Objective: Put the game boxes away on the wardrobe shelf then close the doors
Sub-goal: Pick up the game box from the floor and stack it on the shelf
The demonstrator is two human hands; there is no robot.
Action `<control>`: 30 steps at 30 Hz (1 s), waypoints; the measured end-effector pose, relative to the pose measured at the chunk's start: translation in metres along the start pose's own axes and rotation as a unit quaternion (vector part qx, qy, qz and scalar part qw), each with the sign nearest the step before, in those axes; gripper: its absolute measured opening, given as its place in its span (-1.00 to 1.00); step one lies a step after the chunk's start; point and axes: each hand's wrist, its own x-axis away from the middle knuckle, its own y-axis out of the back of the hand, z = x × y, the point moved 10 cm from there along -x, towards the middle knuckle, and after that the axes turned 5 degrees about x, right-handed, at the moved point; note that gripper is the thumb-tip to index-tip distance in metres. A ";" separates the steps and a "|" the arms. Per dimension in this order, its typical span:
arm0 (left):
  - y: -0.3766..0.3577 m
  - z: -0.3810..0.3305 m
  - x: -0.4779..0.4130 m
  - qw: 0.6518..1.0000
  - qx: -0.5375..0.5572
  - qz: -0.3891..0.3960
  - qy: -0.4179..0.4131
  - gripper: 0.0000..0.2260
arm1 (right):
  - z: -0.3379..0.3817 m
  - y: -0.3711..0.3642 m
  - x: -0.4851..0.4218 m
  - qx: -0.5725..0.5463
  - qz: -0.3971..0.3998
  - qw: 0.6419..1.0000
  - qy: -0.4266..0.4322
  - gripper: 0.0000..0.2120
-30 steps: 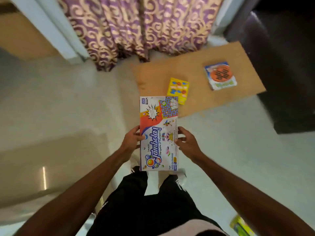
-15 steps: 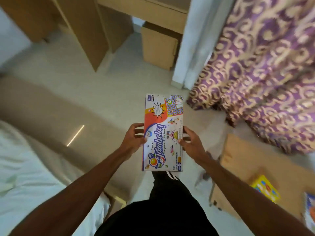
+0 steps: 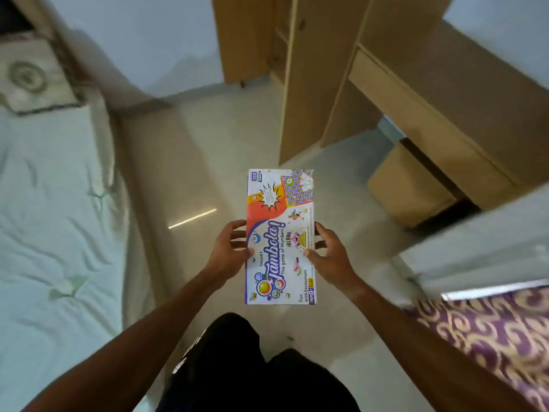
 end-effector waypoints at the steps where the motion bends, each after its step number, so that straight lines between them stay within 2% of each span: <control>1: 0.014 -0.007 -0.017 1.000 0.005 -0.016 -0.004 -0.43 | 0.016 -0.006 -0.026 0.003 0.012 1.000 0.010 -0.37; 6: 0.088 -0.045 -0.109 0.996 0.009 -0.076 -0.038 -0.31 | 0.089 -0.054 -0.154 0.028 0.061 0.995 0.068 -0.25; 10: 0.156 -0.085 -0.197 0.995 -0.008 -0.093 -0.046 -0.29 | 0.152 -0.096 -0.254 0.041 0.068 0.993 0.090 -0.29; 16: 0.231 -0.149 -0.301 0.993 -0.031 -0.100 -0.053 -0.36 | 0.219 -0.137 -0.377 0.038 0.083 0.993 0.080 -0.35; 21: 0.287 -0.193 -0.404 0.991 -0.055 -0.110 -0.053 -0.51 | 0.271 -0.171 -0.493 0.017 0.082 0.993 0.085 -0.39; 30: 0.372 -0.279 -0.608 0.989 -0.049 -0.133 -0.031 -0.53 | 0.359 -0.212 -0.715 -0.006 0.094 0.992 0.089 -0.42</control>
